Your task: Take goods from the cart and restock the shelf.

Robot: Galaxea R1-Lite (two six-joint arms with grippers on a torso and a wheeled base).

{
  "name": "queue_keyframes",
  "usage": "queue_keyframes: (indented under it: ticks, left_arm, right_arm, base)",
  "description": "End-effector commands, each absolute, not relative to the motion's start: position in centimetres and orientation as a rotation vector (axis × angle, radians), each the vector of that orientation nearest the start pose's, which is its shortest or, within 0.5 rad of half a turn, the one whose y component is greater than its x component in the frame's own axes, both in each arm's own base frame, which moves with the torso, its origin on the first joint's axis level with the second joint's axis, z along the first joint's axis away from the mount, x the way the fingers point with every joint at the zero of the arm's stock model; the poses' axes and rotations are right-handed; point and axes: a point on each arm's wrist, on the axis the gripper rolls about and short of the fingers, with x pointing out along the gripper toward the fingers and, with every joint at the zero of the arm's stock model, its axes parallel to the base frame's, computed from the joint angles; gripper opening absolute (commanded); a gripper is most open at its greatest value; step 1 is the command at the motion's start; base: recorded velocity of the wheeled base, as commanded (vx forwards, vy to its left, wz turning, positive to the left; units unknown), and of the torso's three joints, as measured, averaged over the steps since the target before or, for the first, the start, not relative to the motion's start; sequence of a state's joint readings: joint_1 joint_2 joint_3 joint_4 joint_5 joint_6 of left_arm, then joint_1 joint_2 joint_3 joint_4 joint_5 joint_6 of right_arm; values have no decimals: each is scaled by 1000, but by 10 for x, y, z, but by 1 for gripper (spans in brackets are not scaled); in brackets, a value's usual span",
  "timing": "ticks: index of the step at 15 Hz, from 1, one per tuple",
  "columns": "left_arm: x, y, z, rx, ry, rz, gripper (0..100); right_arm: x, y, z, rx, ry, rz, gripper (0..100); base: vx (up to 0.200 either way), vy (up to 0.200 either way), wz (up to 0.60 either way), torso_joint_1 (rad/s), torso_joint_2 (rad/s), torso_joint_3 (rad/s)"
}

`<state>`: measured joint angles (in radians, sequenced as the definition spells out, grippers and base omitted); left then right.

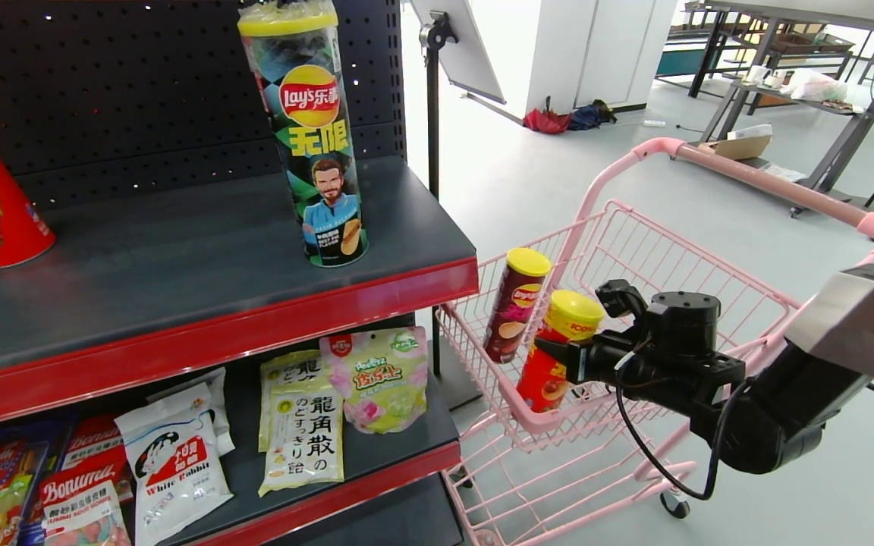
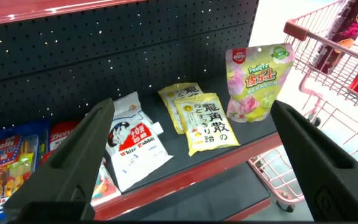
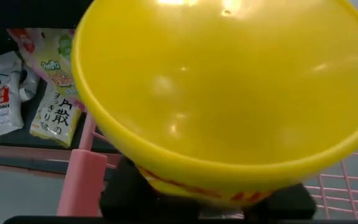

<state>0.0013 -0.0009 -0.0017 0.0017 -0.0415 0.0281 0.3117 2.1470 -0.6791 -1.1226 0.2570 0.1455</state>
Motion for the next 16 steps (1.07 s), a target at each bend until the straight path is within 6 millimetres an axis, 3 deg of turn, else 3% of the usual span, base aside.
queue_keyframes:
  ticks: [1, 4, 5, 7, 9, 11, 12, 14, 16]
  left_arm:
    - [-23, -1, 76, 28, -1, -40, 100]
    - [-23, -1, 76, 28, -1, -40, 100]
    - [-23, -1, 76, 29, -1, -40, 100]
    - [-23, -1, 76, 29, -1, -40, 100]
    - [-23, -1, 76, 29, -1, -40, 100]
    - [-23, -1, 76, 29, -1, -40, 100]
    - [-23, -1, 76, 29, -1, -40, 100]
    - [-23, -1, 76, 29, -1, -40, 100]
    - [-23, -1, 76, 29, -1, -40, 100]
  right_arm:
    - [330, 116, 71, 126, 331, 526, 0]
    - [311, 107, 141, 78, 186, 522, 0]
    - [305, 105, 154, 71, 172, 520, 0]
    - [278, 95, 219, 51, 50, 480, 0]
    - [245, 83, 262, 43, -38, 366, 0]
    - [210, 68, 273, -10, -39, 201, 0]
    - [153, 49, 272, -82, 8, 209, 0]
    - [91, 25, 257, -96, 100, 172, 0]
    - [20, 1, 221, -110, 197, 81, 0]
  base:
    - [0, 0, 0, 0, 0, 0]
    - [0, 0, 0, 0, 0, 0]
    - [0, 0, 0, 0, 0, 0]
    - [0, 0, 0, 0, 0, 0]
    - [0, 0, 0, 0, 0, 0]
    - [0, 0, 0, 0, 0, 0]
    - [0, 0, 0, 0, 0, 0]
    - [0, 0, 0, 0, 0, 0]
    - [0, 0, 0, 0, 0, 0]
